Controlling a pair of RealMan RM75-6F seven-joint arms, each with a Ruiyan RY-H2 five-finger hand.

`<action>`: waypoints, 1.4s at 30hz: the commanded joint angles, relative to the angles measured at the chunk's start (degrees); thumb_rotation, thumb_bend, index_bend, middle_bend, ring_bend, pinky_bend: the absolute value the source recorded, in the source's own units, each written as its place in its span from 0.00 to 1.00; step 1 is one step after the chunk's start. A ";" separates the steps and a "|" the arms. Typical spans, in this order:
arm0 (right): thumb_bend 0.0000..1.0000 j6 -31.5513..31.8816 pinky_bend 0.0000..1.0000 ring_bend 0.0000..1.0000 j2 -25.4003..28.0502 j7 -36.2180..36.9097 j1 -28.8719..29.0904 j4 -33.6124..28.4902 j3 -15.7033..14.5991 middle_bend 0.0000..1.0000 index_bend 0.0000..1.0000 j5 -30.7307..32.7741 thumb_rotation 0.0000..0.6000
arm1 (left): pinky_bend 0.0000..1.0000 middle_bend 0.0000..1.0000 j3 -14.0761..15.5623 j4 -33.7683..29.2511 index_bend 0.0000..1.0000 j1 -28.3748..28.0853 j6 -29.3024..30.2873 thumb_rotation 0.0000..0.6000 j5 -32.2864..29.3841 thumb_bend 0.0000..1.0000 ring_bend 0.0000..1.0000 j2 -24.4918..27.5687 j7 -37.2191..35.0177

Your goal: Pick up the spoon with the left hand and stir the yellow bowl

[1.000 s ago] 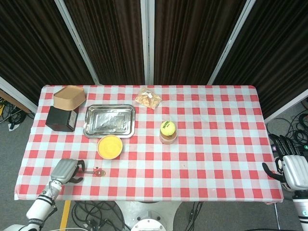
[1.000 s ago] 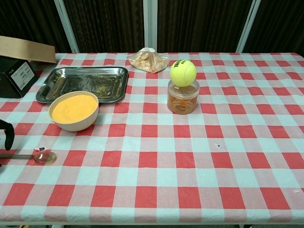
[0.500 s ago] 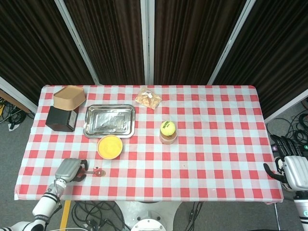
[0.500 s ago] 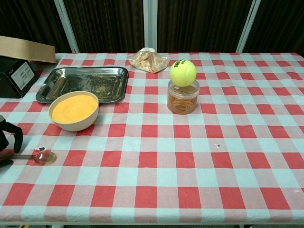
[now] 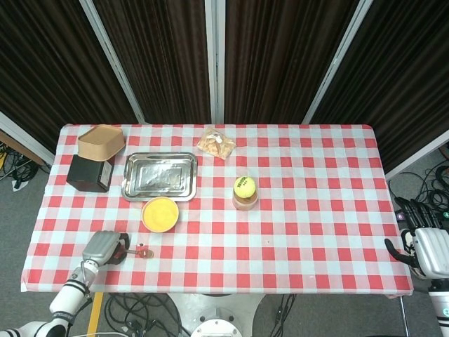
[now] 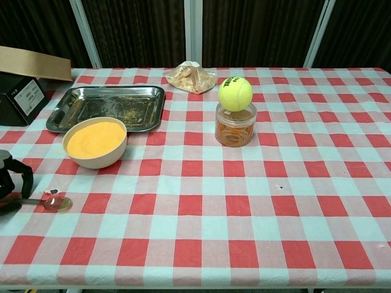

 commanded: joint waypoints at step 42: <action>0.27 2.39 0.00 0.00 1.40 0.05 -1.02 -0.53 0.15 0.08 0.00 -0.84 1.00 | 0.97 0.97 -8.08 -2.84 0.53 -16.53 -2.91 1.00 -14.75 0.38 0.93 1.79 21.02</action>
